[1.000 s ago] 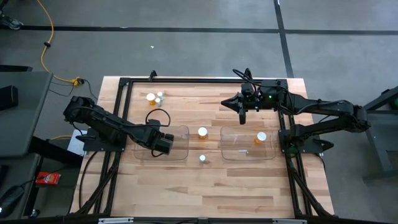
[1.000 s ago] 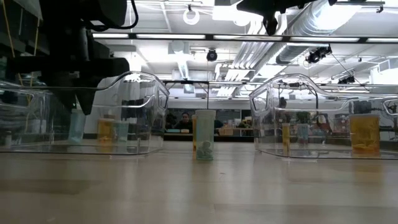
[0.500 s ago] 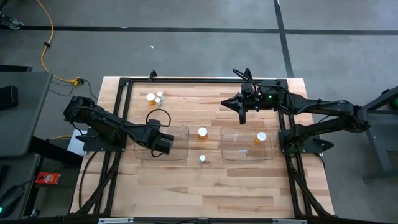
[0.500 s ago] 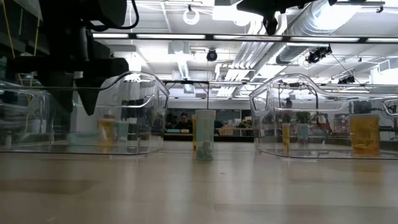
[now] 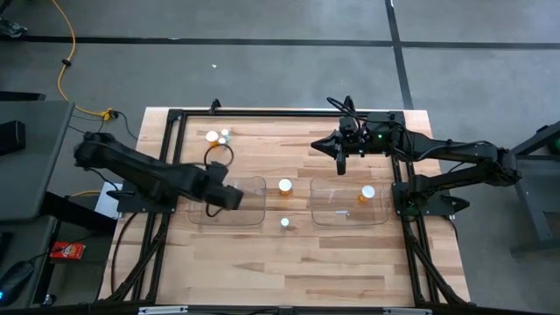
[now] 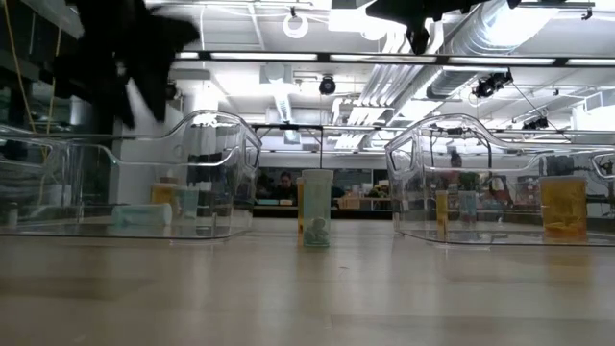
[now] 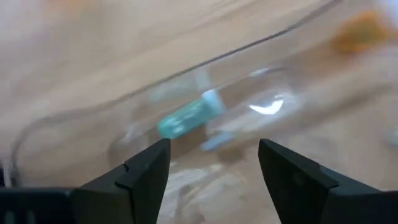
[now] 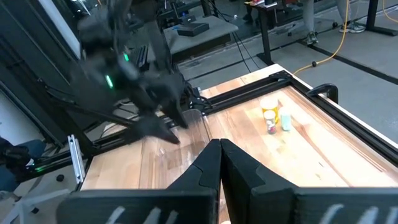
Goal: Pick and place medicine bottles into bin by pill shape (circle, oval)
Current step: Put the right blue capsule bottle into the right transparent bin
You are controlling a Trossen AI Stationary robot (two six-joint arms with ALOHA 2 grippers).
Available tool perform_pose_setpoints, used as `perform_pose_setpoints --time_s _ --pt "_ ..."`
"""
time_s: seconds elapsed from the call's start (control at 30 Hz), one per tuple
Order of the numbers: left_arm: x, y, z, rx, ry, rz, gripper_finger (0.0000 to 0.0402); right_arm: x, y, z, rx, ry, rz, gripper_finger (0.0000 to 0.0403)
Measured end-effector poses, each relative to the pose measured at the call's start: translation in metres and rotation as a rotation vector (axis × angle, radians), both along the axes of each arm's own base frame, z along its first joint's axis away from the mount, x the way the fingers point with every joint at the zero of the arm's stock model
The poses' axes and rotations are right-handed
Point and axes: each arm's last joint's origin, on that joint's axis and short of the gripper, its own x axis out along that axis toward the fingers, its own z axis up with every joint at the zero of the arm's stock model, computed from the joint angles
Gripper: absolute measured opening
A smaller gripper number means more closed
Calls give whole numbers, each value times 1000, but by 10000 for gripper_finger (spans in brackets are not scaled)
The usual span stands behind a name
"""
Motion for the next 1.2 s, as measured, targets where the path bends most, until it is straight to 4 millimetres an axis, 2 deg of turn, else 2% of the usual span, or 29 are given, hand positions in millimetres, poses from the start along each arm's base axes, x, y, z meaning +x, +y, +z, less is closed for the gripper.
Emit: perform_pose_setpoints --time_s 0.1,0.23,0.4,0.5,0.6,0.7,0.8,0.87,0.97,1.2 --pt "-8 3 36 71 -99 -158 234 0 0 0 0 0 0 0" --pt "-22 18 85 259 -290 -274 234 0 0 0 -3 -1 1 0" --pt "-32 45 128 456 -541 -479 233 0 0 0 -8 0 1 0" --pt "-33 61 142 560 -643 -580 233 0 0 0 -8 -1 1 0" --pt "-30 77 134 597 -707 -620 233 0 0 0 -8 -1 1 0" --pt "-25 88 112 557 -776 -634 233 0 0 0 -8 -1 1 0" --pt "-20 92 87 502 -881 -645 232 0 0 0 -22 0 2 0" --pt "-17 90 77 481 -957 -650 228 0 -1 0 -46 2 -12 0" --pt "-16 87 74 477 -995 -654 218 0 -1 0 -59 5 -40 0" --pt "-15 85 73 613 -907 -775 199 0 -1 0 -59 5 -40 0"
